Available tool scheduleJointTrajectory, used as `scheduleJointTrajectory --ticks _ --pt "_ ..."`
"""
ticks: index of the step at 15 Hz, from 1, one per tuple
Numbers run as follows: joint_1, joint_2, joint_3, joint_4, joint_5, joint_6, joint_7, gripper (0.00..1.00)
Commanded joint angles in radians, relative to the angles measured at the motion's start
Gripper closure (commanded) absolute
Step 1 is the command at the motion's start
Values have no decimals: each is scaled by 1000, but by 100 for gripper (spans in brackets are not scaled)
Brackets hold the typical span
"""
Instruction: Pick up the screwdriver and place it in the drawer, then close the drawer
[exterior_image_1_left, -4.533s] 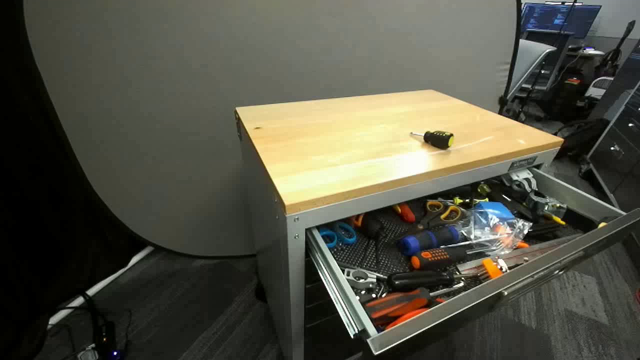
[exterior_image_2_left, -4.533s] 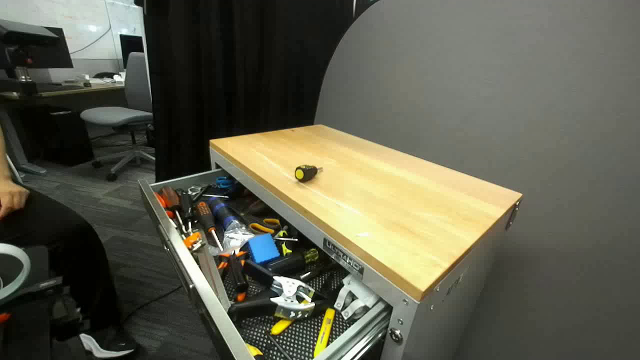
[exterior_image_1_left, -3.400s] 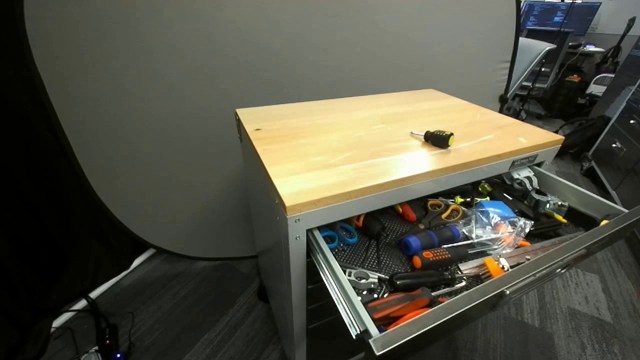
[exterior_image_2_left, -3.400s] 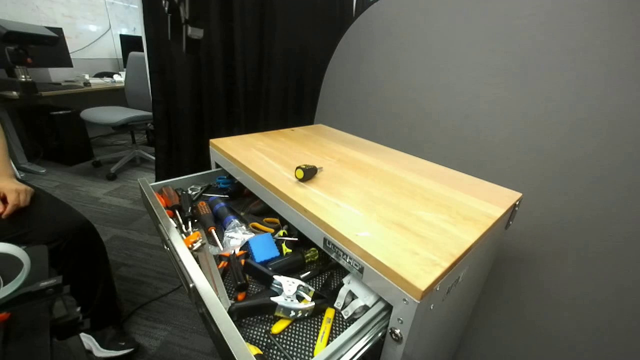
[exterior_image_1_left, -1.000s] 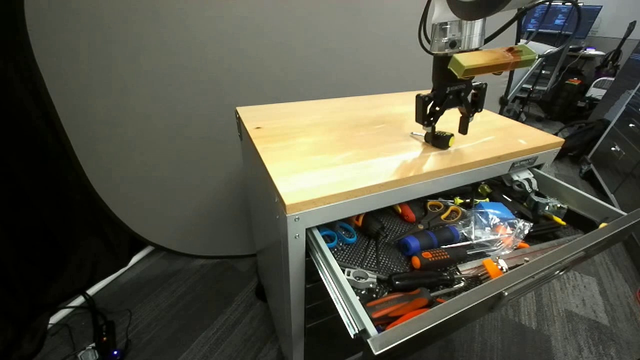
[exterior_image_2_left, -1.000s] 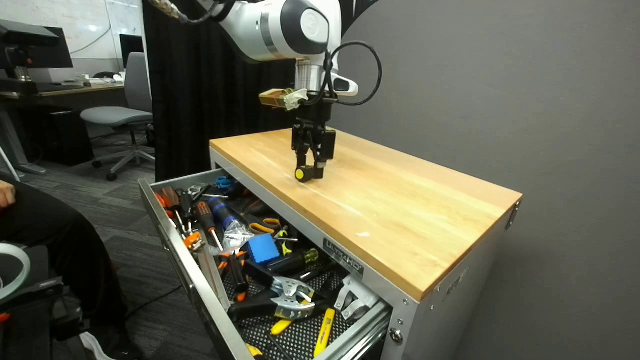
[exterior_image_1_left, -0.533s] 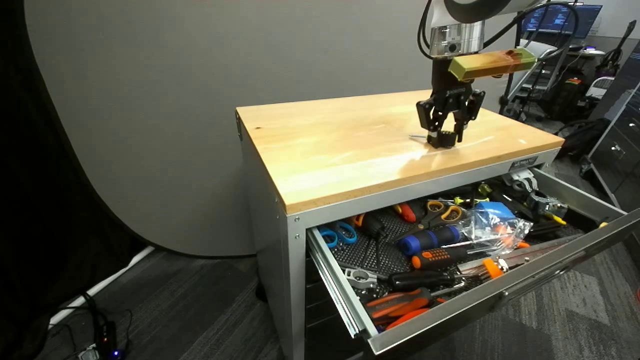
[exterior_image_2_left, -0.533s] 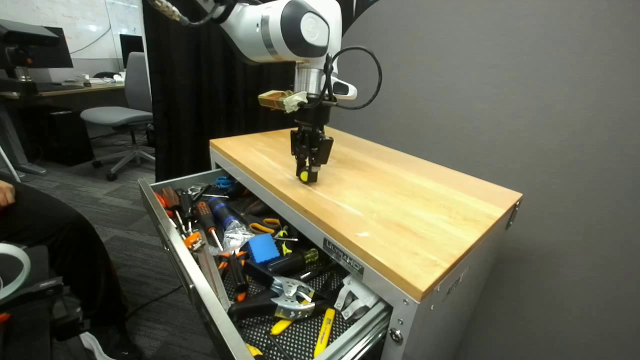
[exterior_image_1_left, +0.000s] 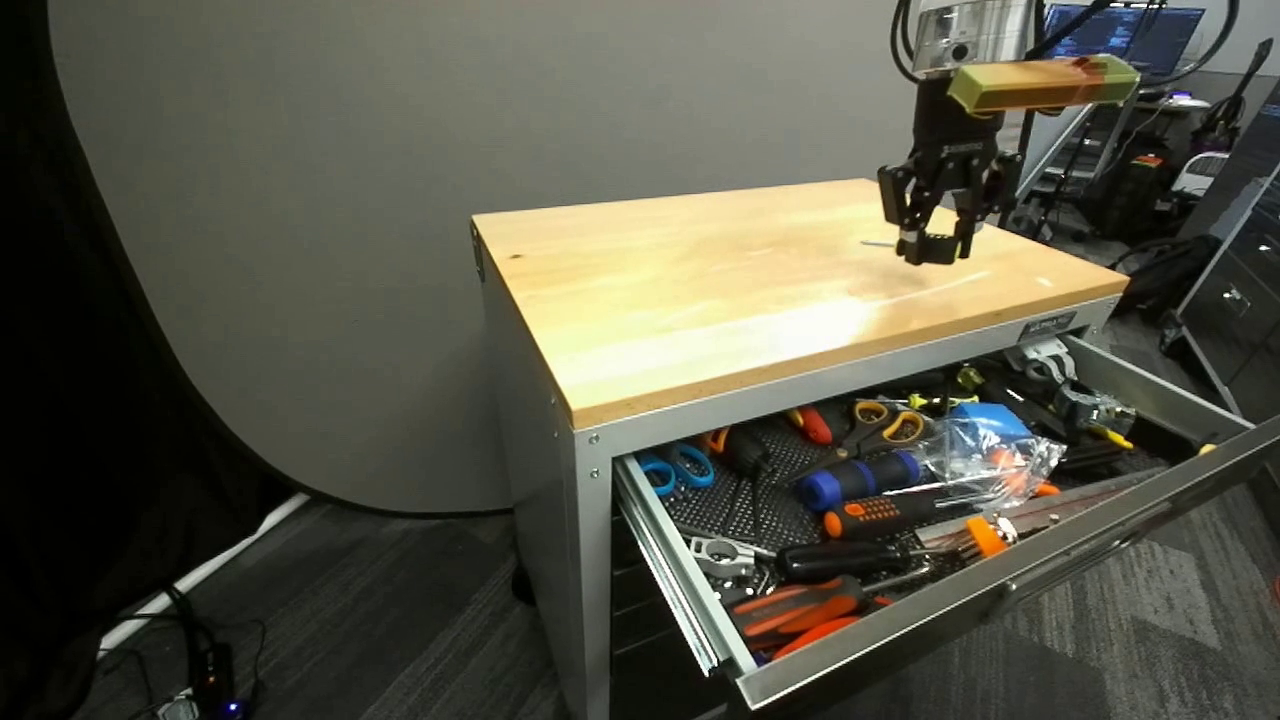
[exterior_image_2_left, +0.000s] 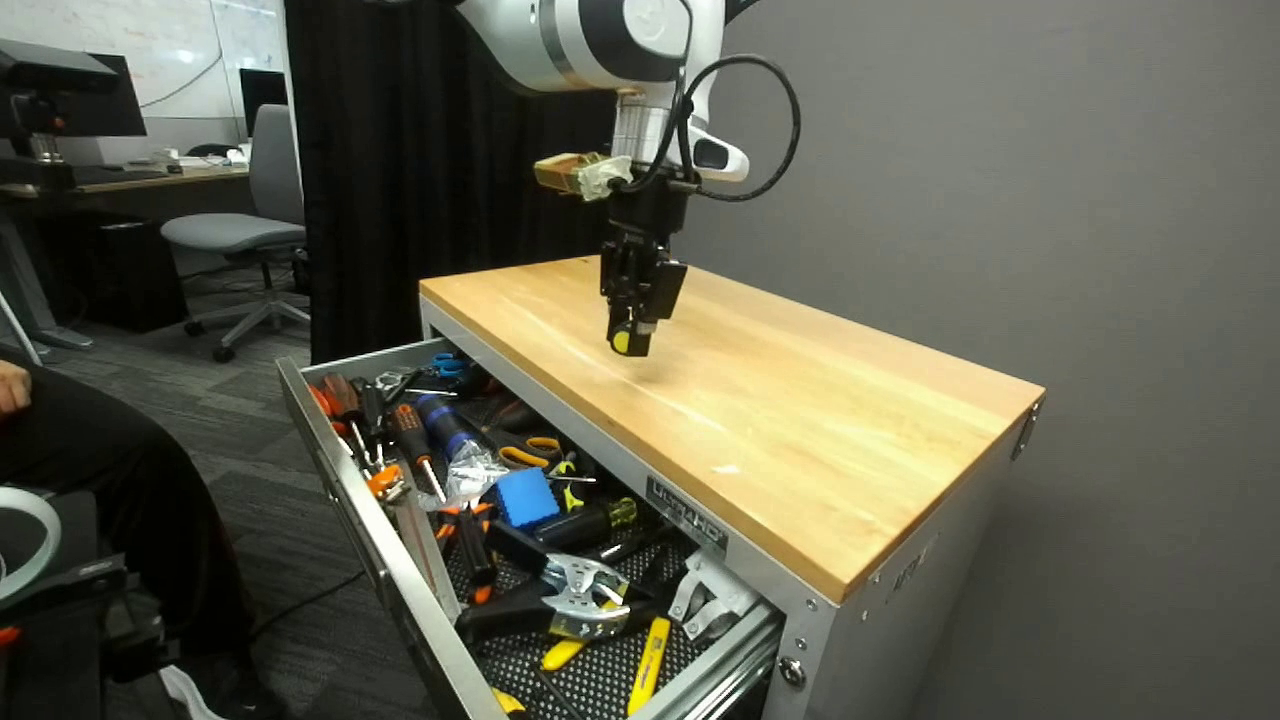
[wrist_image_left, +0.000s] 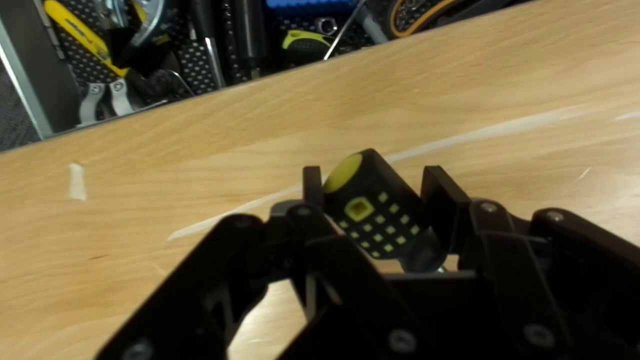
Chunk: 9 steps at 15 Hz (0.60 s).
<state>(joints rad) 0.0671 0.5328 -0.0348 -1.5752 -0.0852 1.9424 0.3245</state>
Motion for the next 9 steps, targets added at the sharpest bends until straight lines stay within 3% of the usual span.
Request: scheduleJointTrajectory --ticks 1,6,9 --pt "-10 -129 -47 -104 -24 -23 37 73" --pt "-5 -220 -109 -233 -135 -27 176 73" --pt "-14 -262 -106 -319 -147 -41 220 73"
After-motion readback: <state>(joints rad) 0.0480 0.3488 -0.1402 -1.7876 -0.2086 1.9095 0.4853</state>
